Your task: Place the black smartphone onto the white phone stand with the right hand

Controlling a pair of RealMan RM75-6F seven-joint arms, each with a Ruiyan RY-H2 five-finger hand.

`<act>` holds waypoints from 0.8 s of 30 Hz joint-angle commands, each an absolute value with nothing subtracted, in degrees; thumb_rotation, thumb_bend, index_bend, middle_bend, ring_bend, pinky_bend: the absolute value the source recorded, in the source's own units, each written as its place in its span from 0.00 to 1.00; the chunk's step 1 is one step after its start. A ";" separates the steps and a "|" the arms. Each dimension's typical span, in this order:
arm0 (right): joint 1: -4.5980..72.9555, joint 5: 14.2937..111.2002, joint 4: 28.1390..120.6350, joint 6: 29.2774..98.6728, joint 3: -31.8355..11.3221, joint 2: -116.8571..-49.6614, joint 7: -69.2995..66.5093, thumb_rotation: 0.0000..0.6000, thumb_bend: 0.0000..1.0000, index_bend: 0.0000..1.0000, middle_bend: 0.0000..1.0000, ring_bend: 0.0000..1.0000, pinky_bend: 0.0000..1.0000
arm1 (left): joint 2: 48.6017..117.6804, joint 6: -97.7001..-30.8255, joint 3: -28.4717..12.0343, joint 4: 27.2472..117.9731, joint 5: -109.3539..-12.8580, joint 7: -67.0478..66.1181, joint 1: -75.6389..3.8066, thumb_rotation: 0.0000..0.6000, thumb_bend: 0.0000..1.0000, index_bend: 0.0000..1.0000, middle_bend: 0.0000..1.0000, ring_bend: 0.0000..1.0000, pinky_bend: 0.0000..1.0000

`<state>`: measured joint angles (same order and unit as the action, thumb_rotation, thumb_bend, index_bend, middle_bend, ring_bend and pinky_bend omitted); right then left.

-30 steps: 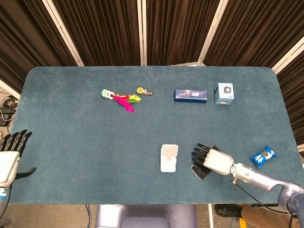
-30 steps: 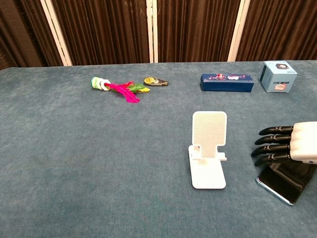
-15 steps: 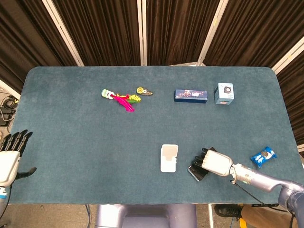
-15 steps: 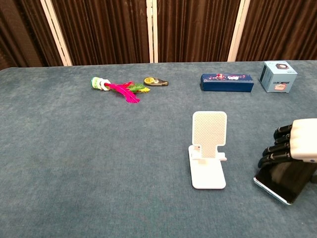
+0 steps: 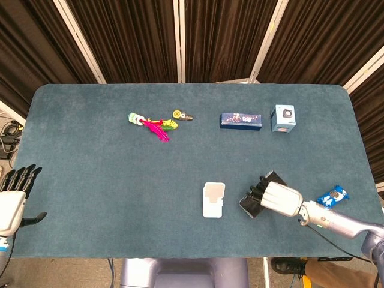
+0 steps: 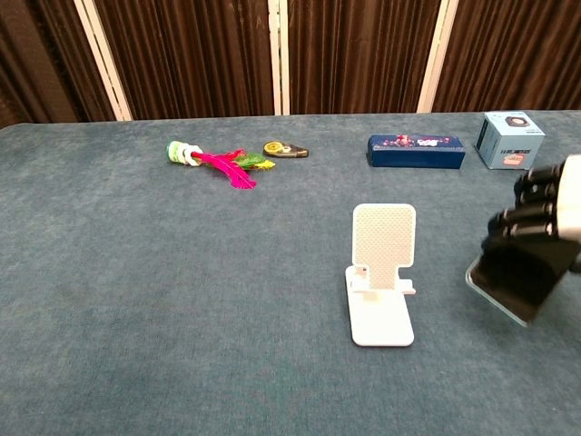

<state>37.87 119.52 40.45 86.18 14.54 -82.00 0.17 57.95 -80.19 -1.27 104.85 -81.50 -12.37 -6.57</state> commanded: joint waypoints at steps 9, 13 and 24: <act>42.10 122.45 49.57 91.28 10.65 -74.02 15.13 1.00 0.46 0.60 0.59 0.48 0.40 | 57.44 -80.37 -1.26 104.90 -81.62 -11.24 -6.46 1.00 0.00 0.00 0.00 0.00 0.00; 44.55 124.24 56.36 89.53 9.65 -70.69 20.63 1.00 0.46 0.60 0.59 0.48 0.40 | 57.30 -80.32 -1.24 104.90 -81.65 -10.91 -6.47 1.00 0.00 0.00 0.00 0.00 0.00; 49.57 127.33 75.69 73.25 4.54 -67.44 45.89 1.00 0.46 0.59 0.57 0.48 0.39 | 56.89 -80.05 -1.26 104.85 -81.43 -9.89 -6.52 1.00 0.00 0.00 0.00 0.00 0.00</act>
